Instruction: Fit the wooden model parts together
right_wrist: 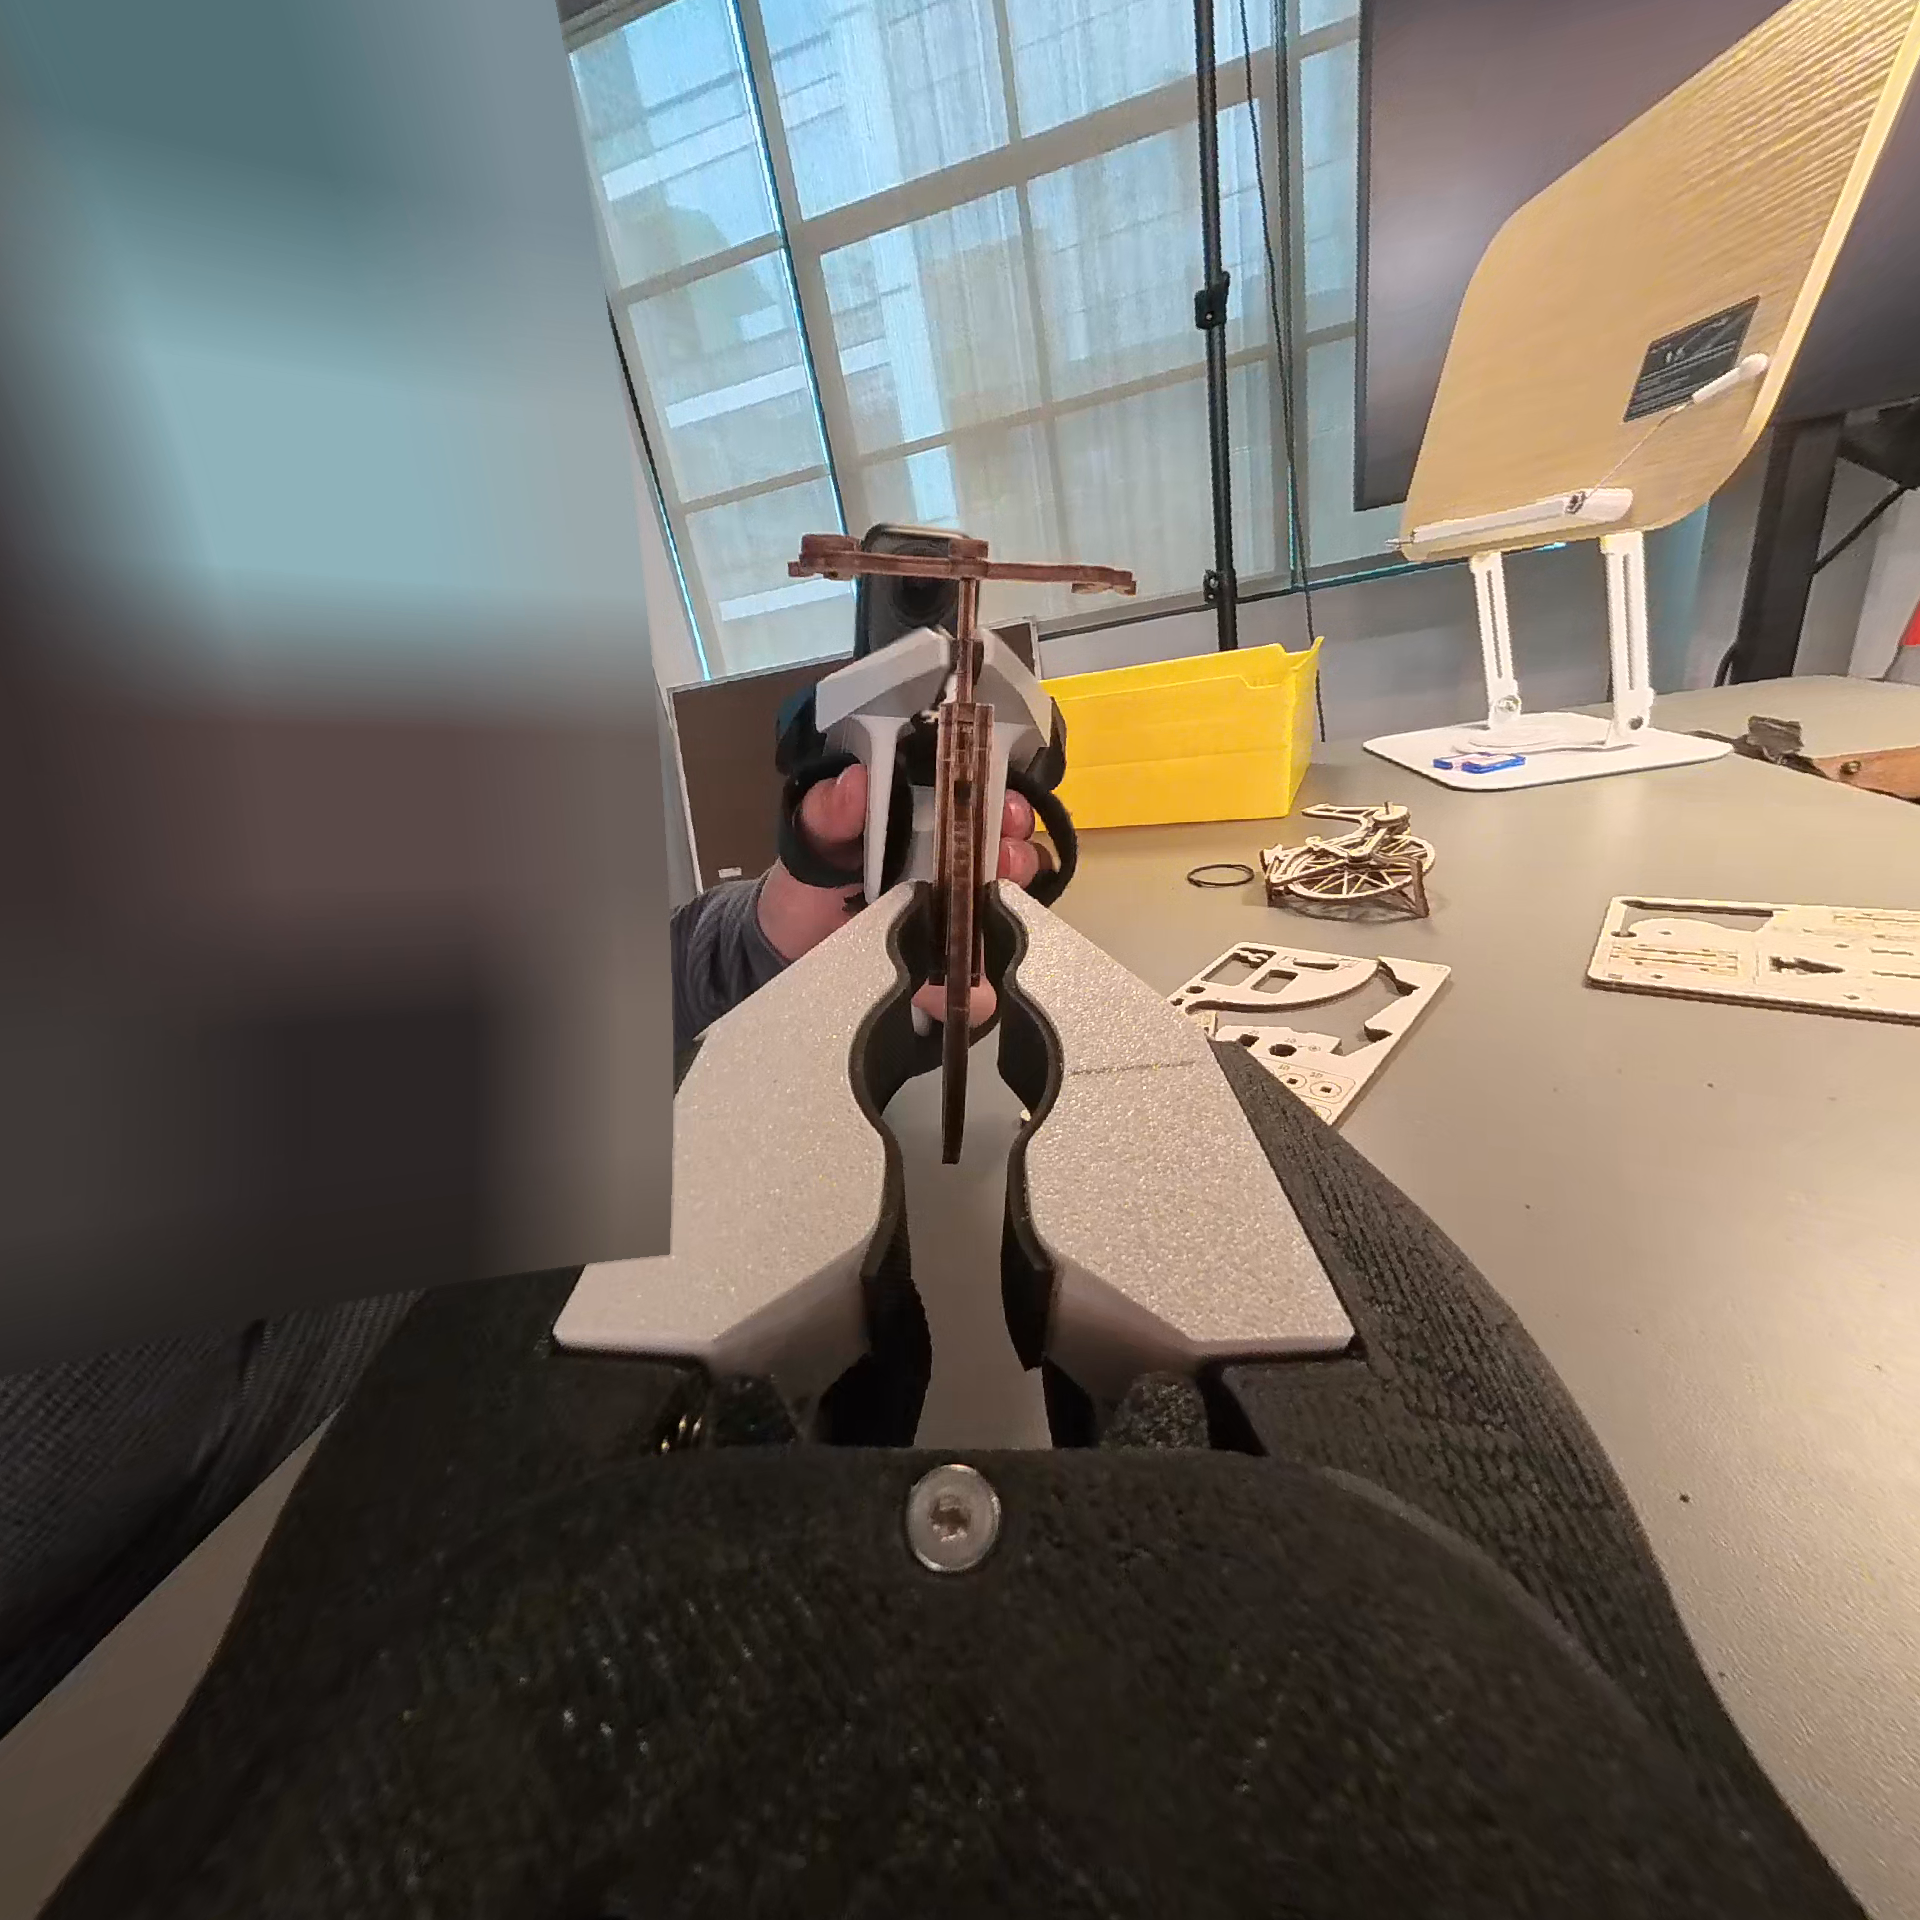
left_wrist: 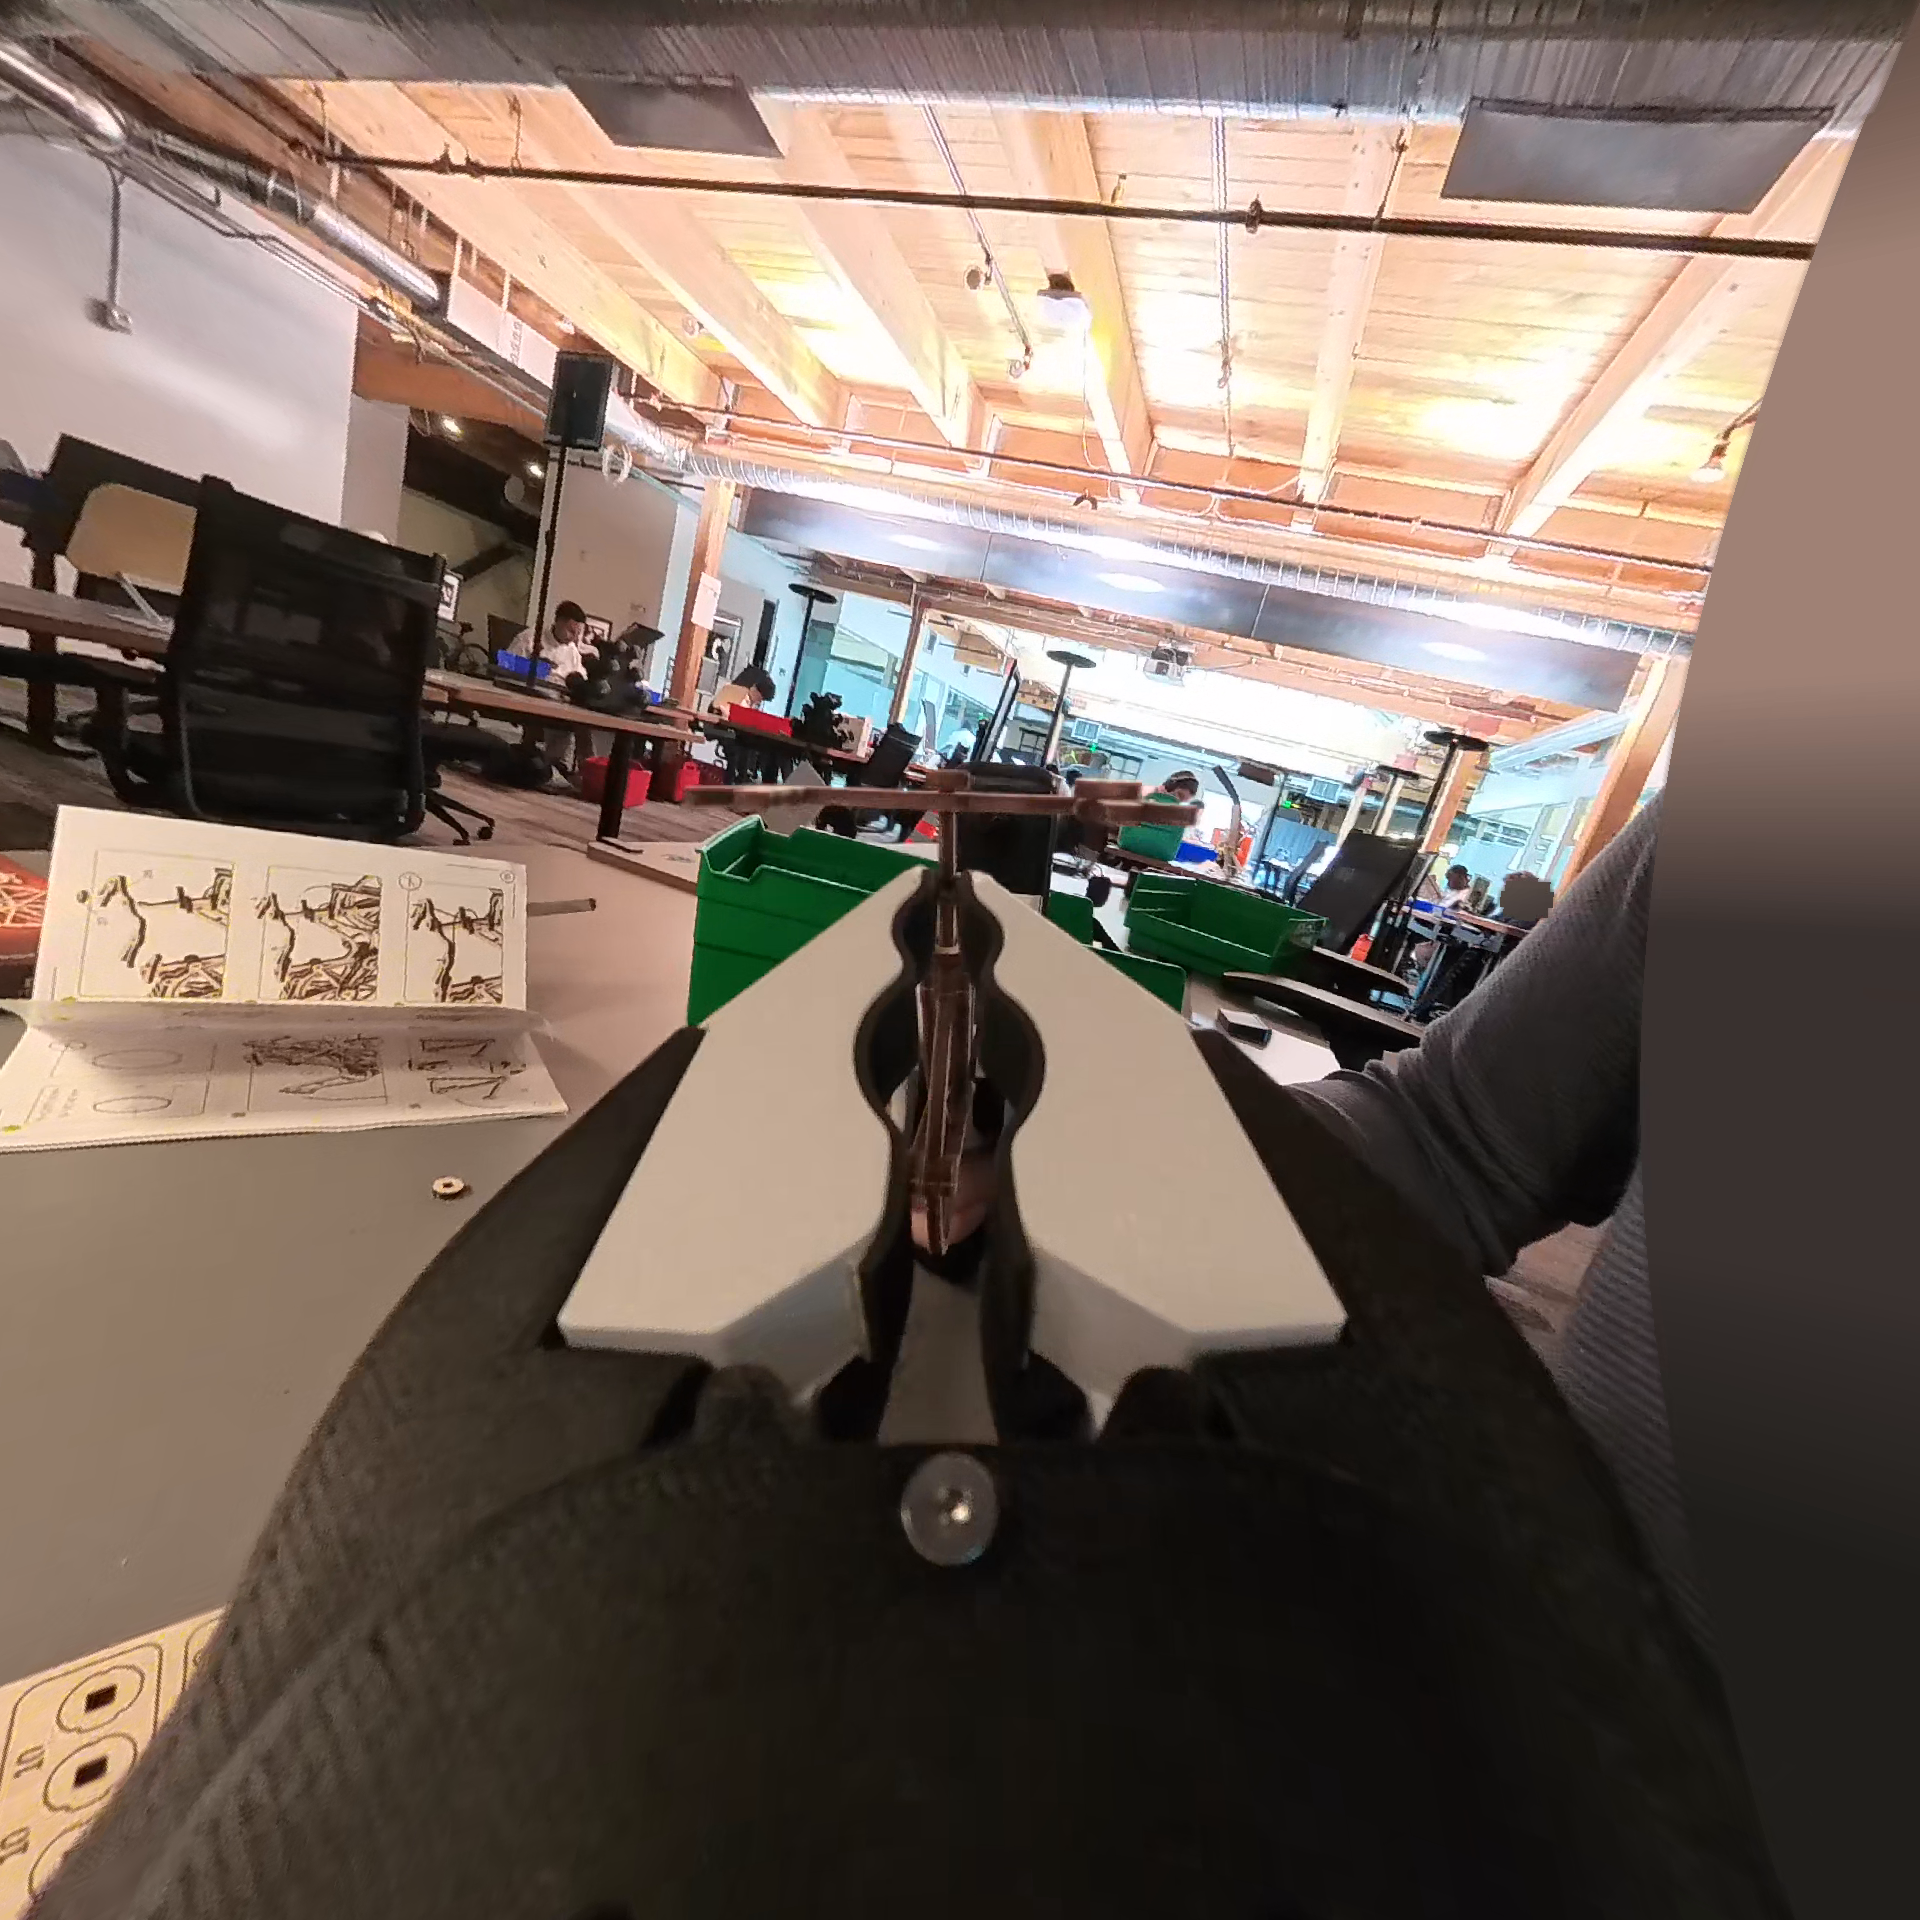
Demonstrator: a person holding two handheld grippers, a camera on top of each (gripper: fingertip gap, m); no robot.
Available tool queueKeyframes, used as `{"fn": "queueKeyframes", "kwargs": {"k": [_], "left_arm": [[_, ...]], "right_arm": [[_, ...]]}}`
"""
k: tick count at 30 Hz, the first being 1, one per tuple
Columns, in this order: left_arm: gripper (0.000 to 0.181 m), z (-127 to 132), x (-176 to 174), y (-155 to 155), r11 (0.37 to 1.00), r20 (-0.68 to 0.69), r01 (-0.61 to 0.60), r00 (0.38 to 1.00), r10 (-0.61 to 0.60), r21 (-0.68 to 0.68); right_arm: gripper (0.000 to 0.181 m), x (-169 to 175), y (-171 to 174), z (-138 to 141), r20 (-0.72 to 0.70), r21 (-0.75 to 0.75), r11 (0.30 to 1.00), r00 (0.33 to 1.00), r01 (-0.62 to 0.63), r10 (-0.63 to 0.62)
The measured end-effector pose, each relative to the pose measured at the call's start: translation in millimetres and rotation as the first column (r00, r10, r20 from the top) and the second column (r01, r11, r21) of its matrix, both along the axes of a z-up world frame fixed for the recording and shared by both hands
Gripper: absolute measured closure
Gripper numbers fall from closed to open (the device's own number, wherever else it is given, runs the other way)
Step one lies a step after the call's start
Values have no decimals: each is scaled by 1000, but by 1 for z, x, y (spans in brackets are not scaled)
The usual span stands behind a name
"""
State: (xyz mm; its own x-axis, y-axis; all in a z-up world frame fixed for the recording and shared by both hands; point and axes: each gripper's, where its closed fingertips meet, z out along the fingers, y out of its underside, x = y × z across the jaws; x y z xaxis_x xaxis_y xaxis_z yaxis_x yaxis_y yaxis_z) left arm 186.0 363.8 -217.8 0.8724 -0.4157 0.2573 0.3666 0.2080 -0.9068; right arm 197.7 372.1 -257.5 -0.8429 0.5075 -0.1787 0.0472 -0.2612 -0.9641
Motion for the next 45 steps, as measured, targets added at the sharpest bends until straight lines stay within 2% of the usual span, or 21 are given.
{"fn": "queueKeyframes", "kwargs": {"k": [9, 13, 16, 19, 22, 25, 30, 33, 37, 41, 45], "left_arm": [[180, 3, -1, -3, 1000, -2, 7, 1000, -7, 14], [180, 10, -7, -10, 998, -5, -37, 999, 37, 49], [180, 16, -22, -30, 992, 1, -83, 997, 83, 97], [180, 20, -49, -63, 974, 12, -183, 983, 183, 136], [180, 25, -73, -104, 944, 59, -273, 962, 267, 183], [180, 29, -95, -146, 912, 97, -346, 938, 332, 222], [180, 33, -112, -202, 877, 139, -357, 934, 329, 320], [180, 31, -121, -228, 853, 177, -355, 934, 310, 382], [180, 25, -136, -249, 814, 288, -386, 916, 281, 434], [180, 21, -149, -264, 752, 354, -490, 865, 357, 440], [180, 18, -151, -266, 746, 365, -511, 852, 375, 427]], "right_arm": [[172, 1, 0, 2, -23, -1, 1000, 1000, 6, -6], [151, -5, 17, 13, -79, -47, 992, 989, 120, -123], [150, -12, 37, 16, -125, -29, 964, 956, 266, -267], [145, -18, 46, 13, -184, 43, 915, 903, 401, -387], [145, -19, 47, 12, -258, 117, 863, 854, 491, -451], [145, -21, 37, 5, -307, 213, 828, 840, 518, -447], [151, -38, -3, -16, -326, 402, 764, 858, 505, -396], [155, -61, -35, -43, -201, 536, 731, 904, 423, -376], [159, -88, -69, -79, 11, 686, 690, 945, 231, -327], [159, -112, -86, -90, 181, 680, 722, 924, 128, -335], [146, -120, -80, -106, 227, 750, 651, 878, 118, -421]]}}
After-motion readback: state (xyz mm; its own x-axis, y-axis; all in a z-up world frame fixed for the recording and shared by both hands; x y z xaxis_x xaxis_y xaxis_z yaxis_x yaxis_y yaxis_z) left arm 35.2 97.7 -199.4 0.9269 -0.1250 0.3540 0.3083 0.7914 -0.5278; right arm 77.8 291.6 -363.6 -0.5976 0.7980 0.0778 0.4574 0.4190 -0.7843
